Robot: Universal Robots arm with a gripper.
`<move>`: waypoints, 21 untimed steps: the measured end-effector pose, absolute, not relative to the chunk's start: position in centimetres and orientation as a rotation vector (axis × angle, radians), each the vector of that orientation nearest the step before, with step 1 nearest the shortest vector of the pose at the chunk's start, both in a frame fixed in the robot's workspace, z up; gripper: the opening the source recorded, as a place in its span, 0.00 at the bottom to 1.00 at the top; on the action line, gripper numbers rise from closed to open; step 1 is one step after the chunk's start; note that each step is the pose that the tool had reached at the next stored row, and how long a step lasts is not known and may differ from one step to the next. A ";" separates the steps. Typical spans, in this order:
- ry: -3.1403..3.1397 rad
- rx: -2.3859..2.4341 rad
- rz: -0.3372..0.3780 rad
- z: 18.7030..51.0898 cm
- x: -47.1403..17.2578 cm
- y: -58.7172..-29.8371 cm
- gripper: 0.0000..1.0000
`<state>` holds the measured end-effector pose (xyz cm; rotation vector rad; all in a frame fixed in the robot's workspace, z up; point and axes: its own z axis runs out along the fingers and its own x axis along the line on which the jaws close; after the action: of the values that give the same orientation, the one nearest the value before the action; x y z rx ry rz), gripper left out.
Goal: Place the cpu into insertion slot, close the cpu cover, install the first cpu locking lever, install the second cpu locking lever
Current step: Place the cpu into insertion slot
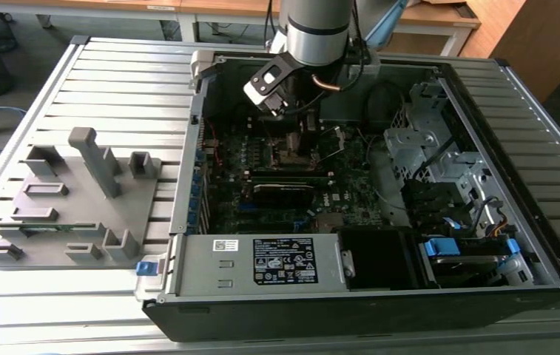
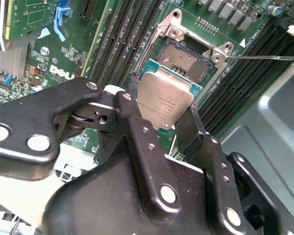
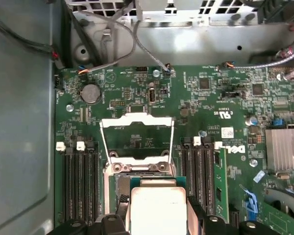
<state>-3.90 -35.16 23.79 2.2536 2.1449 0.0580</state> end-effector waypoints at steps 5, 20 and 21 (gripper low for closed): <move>2.154 2.265 0.081 23.7 -3.9 -35.2 0.54; 2.155 2.266 0.084 23.0 -4.2 -34.8 0.54; 2.155 2.266 0.084 23.0 -4.2 -34.8 0.54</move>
<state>-4.18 -34.84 22.97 2.2660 2.1552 0.0837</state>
